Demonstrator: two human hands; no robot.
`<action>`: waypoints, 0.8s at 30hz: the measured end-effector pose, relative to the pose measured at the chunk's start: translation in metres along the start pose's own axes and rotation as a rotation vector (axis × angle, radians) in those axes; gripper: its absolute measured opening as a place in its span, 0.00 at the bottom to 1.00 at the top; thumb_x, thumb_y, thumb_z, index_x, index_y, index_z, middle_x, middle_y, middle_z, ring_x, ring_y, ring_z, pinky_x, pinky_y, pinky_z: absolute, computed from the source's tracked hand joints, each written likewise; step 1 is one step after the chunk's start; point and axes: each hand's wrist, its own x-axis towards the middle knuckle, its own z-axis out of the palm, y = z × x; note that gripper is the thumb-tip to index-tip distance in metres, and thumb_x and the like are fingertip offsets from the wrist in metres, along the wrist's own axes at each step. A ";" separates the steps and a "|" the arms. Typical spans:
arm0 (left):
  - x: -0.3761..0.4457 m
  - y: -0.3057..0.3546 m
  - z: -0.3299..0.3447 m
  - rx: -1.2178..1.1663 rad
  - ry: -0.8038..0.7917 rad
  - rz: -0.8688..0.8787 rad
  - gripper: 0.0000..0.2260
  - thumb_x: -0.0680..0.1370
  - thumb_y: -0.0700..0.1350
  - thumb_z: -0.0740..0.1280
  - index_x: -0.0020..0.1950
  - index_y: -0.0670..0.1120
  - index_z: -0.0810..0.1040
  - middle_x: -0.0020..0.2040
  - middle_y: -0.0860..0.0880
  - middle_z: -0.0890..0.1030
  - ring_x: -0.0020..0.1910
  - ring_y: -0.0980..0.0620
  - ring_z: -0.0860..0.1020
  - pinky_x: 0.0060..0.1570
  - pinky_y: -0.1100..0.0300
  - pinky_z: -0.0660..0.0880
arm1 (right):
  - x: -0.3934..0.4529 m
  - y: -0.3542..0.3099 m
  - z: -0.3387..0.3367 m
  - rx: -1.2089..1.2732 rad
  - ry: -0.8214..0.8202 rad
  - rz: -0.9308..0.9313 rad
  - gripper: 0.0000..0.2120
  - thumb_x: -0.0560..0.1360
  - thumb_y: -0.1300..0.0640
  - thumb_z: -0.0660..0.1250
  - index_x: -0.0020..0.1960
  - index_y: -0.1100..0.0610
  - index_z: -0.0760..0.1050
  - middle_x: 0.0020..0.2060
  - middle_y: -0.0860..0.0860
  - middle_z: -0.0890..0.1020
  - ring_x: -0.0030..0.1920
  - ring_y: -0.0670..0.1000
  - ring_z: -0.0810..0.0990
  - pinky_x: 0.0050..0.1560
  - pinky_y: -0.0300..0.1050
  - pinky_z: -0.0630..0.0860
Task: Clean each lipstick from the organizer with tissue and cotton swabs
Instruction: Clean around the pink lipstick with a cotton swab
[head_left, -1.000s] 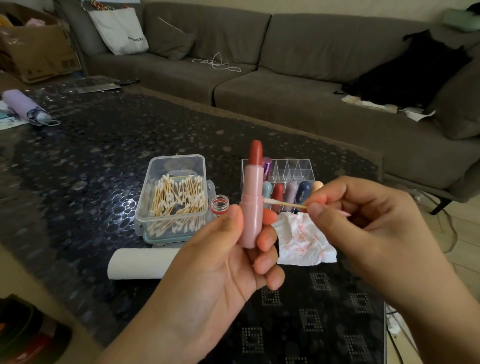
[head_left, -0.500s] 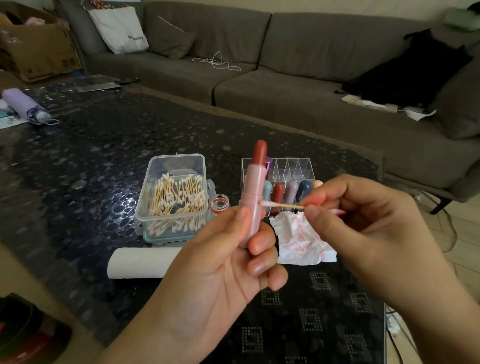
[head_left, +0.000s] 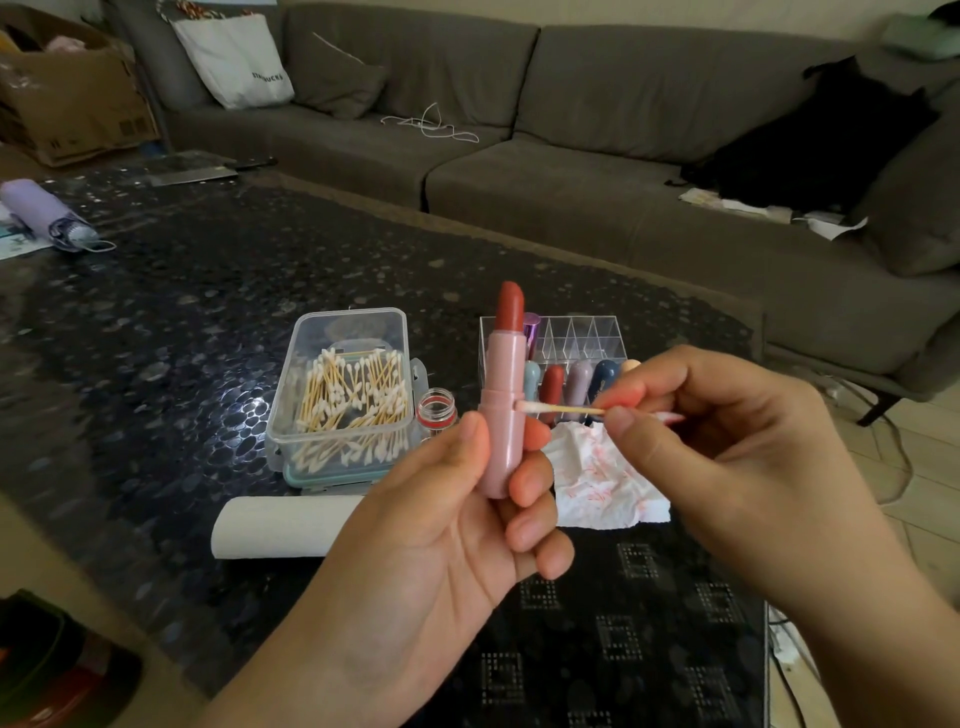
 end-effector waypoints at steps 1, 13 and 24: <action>-0.001 0.000 0.002 0.001 0.011 -0.001 0.13 0.72 0.50 0.63 0.43 0.42 0.82 0.31 0.47 0.71 0.27 0.54 0.69 0.28 0.60 0.72 | 0.000 0.000 0.000 -0.001 0.002 0.001 0.06 0.68 0.50 0.66 0.41 0.51 0.79 0.31 0.54 0.78 0.30 0.54 0.73 0.30 0.33 0.70; -0.001 -0.001 -0.003 -0.044 -0.064 -0.048 0.13 0.74 0.50 0.63 0.47 0.42 0.81 0.32 0.48 0.70 0.28 0.53 0.67 0.30 0.58 0.72 | 0.000 -0.002 0.000 0.039 0.003 0.045 0.05 0.69 0.60 0.68 0.38 0.51 0.80 0.29 0.53 0.76 0.28 0.46 0.70 0.29 0.32 0.68; -0.001 0.000 -0.008 -0.106 -0.164 -0.058 0.07 0.76 0.45 0.68 0.46 0.46 0.71 0.34 0.47 0.70 0.30 0.53 0.68 0.34 0.56 0.74 | 0.001 -0.001 0.002 0.096 -0.009 0.044 0.04 0.69 0.60 0.68 0.38 0.53 0.80 0.28 0.53 0.75 0.29 0.43 0.70 0.30 0.30 0.68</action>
